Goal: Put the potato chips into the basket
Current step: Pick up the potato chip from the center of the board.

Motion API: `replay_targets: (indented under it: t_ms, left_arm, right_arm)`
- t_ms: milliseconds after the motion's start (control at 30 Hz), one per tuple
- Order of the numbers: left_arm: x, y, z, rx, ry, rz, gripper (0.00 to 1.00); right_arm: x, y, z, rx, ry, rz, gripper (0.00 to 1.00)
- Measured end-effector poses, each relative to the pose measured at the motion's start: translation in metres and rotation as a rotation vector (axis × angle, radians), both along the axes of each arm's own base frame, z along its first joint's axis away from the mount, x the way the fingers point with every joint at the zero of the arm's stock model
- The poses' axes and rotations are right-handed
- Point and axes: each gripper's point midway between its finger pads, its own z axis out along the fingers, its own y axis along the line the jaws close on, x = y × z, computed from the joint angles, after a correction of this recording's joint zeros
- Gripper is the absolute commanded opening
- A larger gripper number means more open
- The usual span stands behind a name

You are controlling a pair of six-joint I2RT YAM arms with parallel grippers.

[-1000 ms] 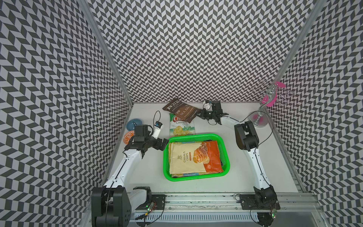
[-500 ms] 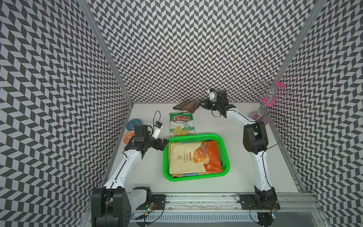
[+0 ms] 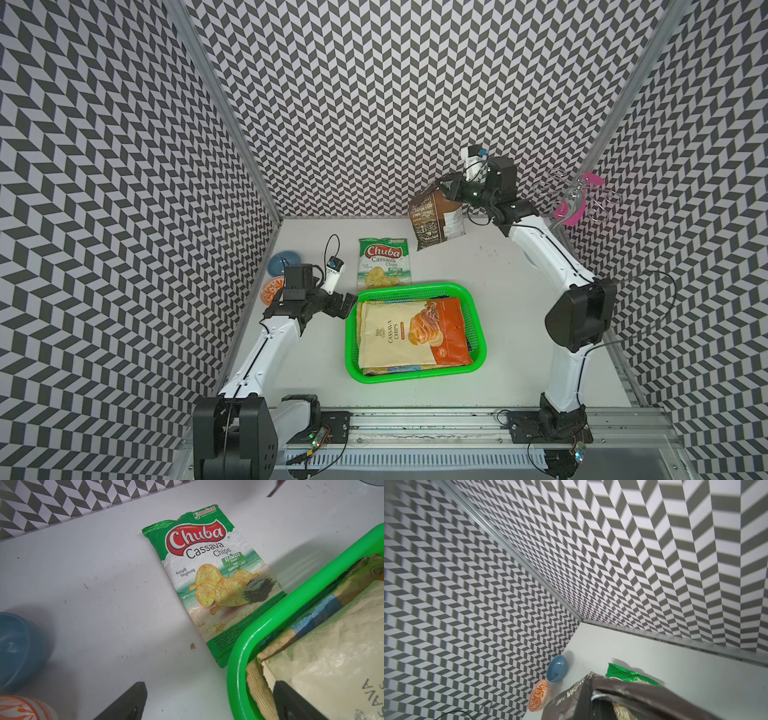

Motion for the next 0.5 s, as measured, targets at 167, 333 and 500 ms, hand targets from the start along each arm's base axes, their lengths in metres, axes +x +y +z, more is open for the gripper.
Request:
replay_targets:
  t_ms: [167,333,500]
  left_arm:
    - [0.002,-0.001,0.009,0.02,-0.016,-0.027,0.99]
    - [0.017,-0.008,0.059,0.024,-0.126,-0.093,0.99]
    - [0.016,-0.032,0.107,-0.034,-0.254,-0.254,0.99]
  right_arm:
    - [-0.055,-0.011,0.056,0.07,-0.096,0.021,0.0]
    - [-0.095,-0.014,0.08,0.159,-0.135,0.072,0.0]
    - [-0.108,-0.005,0.074,0.238,-0.082,0.158,0.0]
